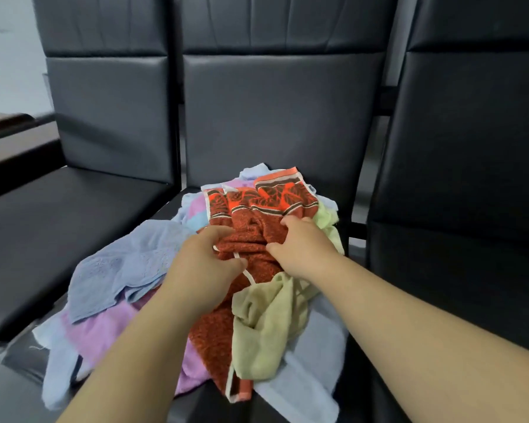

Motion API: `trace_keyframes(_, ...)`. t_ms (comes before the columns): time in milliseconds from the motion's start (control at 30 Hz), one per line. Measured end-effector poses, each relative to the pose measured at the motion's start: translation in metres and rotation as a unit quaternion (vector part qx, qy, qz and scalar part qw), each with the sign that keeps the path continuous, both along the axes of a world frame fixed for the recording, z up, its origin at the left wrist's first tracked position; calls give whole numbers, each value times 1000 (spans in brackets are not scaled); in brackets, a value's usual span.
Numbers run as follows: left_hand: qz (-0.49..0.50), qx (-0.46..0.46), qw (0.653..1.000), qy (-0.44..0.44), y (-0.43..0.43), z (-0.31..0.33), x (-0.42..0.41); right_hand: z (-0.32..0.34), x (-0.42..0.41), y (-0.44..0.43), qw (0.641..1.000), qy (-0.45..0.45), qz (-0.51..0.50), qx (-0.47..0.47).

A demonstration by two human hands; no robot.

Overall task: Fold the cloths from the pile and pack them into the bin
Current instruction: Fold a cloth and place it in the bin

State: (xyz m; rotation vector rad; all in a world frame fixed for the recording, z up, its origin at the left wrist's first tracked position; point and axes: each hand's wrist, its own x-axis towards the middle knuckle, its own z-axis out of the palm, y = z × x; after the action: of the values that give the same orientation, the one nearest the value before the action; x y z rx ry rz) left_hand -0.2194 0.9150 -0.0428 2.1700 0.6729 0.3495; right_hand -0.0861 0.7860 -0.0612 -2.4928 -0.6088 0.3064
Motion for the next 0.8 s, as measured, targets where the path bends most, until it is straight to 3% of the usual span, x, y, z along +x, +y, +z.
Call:
trace_keyframes(133, -67, 24, 997, 41, -9, -8, 8, -7, 16, -2, 1000, -20, 4, 0)
trace_keyframes(267, -154, 84, 967, 187, -26, -19, 15, -7, 13, -22, 997, 49, -8, 60)
trace_keyframes(367, -174, 154, 946, 226, -33, -22, 19, -9, 5, -47, 993, 97, 60, 24)
trace_keyframes(433, -171, 165, 950, 203, -35, -21, 21, -11, -2, -64, 987, 109, 113, -24)
trace_keyframes(533, -137, 61, 983, 109, -43, -17, 23, -13, -9, -82, 985, 22, 139, -97)
trace_keyframes(600, -116, -64, 990, 38, -55, -14, 24, -4, -12, -97, 991, 10, 116, -71)
trace_keyframes(700, -115, -207, 970, -55, -81, -5, 26, 24, -20, -133, 993, 83, 63, 62)
trace_keyframes(800, -176, -286, 938, -91, -108, 5, 30, 55, -39, -183, 963, 180, 17, 200)
